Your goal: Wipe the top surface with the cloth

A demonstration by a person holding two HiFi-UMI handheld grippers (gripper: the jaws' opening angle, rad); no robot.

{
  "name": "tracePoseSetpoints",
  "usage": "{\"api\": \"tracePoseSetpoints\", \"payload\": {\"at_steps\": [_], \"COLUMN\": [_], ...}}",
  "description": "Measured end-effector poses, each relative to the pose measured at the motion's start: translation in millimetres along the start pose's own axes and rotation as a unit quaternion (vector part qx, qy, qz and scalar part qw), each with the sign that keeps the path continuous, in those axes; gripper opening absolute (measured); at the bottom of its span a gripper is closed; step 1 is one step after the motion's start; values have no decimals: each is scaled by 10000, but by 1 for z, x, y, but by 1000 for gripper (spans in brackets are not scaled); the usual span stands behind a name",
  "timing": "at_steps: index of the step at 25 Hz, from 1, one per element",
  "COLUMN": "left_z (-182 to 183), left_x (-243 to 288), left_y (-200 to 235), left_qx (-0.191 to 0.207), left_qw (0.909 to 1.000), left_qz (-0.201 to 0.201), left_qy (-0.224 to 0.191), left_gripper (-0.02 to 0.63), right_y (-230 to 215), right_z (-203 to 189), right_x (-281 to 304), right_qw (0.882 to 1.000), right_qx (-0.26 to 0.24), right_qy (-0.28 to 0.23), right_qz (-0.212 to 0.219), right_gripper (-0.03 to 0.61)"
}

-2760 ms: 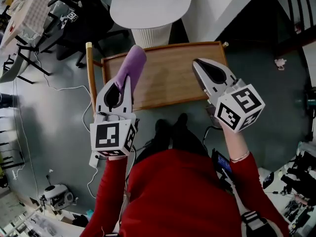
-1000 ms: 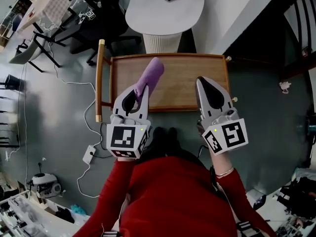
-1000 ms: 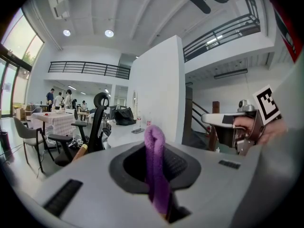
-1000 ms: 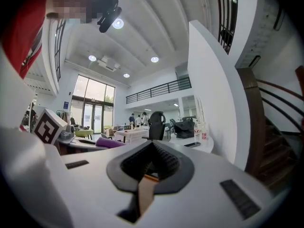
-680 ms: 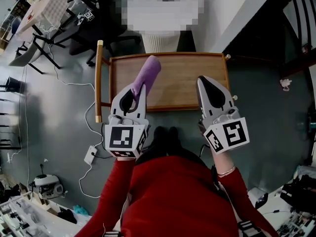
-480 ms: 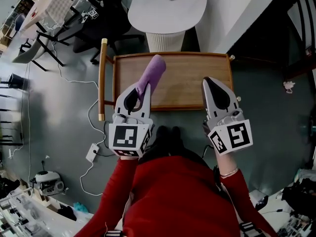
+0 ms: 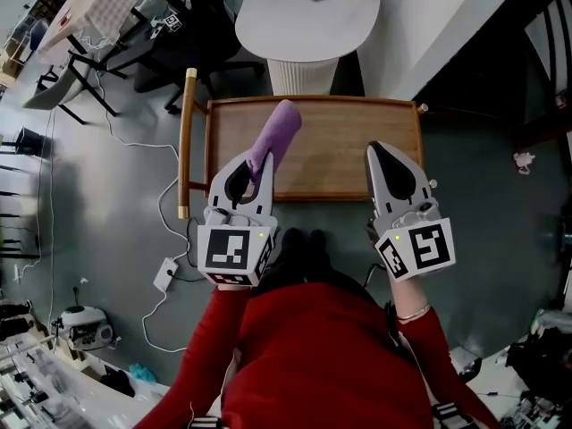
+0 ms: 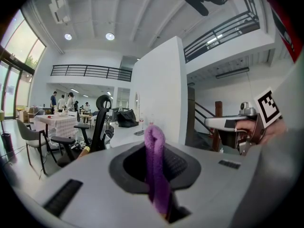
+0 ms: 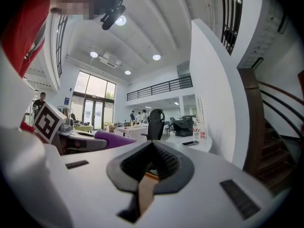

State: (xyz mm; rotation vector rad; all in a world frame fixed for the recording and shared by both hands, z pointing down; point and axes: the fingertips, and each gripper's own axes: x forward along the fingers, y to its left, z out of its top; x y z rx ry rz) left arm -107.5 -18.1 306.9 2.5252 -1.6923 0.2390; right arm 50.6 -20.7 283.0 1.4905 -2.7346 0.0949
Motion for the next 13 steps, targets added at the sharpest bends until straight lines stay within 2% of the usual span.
{"api": "tracePoseSetpoints", "payload": {"at_steps": [13], "left_z": [7], "left_x": [2], "left_y": [9], "left_qx": [-17], "left_qw": [9999], "left_qz": [48], "left_qy": [-145], "left_gripper": [49], "right_y": [-5], "right_z": [-7], "right_x": [8], "right_qw": [9998], "right_qx": [-65], "right_qy": [164], "right_qz": [-80], "right_gripper": [5]}}
